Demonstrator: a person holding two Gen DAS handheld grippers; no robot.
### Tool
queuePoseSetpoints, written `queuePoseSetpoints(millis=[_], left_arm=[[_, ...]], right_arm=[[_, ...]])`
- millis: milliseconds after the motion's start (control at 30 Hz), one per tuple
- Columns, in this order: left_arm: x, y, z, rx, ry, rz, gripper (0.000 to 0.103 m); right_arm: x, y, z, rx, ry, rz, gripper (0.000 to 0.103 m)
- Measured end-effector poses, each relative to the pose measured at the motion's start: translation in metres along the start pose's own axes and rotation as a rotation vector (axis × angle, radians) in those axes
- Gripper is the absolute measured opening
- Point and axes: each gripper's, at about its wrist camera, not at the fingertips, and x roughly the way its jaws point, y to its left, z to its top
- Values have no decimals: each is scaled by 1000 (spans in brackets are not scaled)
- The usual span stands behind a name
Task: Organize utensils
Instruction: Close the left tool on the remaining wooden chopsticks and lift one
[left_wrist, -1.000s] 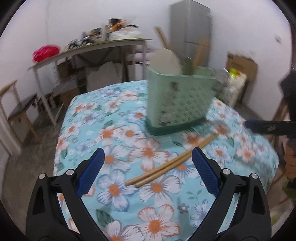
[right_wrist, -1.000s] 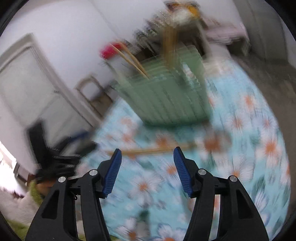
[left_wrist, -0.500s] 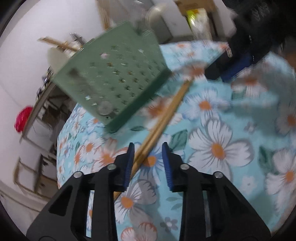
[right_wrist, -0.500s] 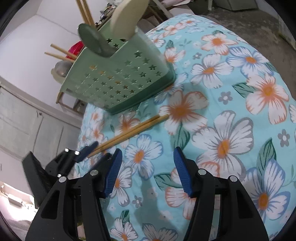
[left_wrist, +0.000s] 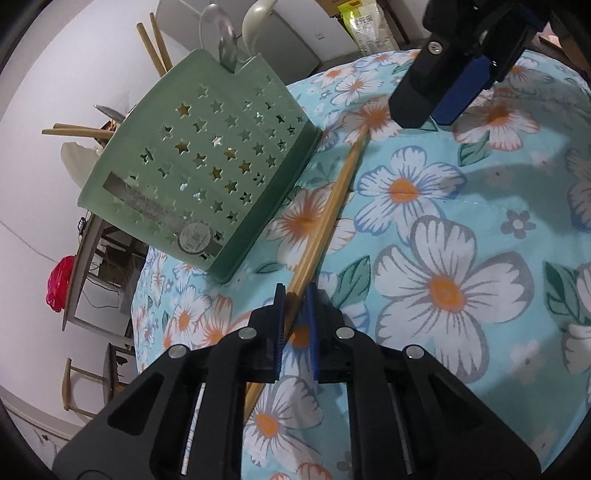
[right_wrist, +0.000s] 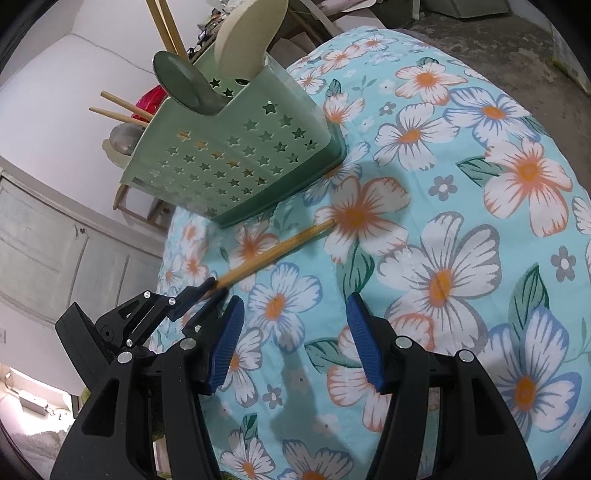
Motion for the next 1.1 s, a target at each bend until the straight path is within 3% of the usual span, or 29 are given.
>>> queuePoseSetpoints(millis=[167, 300, 500, 733, 833, 900, 1100], left_arm=[[-16, -1, 0, -13, 1, -35, 4], [-32, 5, -7, -102, 11, -126, 4], [-47, 23, -33, -348, 75, -374, 4], [-50, 60, -86, -781, 187, -605, 10], [-55, 72, -95, -891, 147, -628, 26], [-56, 78, -88, -903, 116, -620, 27], [-39, 71, -37, -764, 99, -513, 28]], right_arm=[[0, 0, -1, 4, -4, -2, 57], [-1, -2, -2, 6, -5, -1, 57], [-1, 0, -3, 1, 0, 4, 57], [3, -2, -3, 11, 7, 12, 57], [7, -5, -5, 25, 11, 12, 57], [9, -8, -6, 35, 12, 15, 57], [9, -12, -6, 48, 9, 23, 57]])
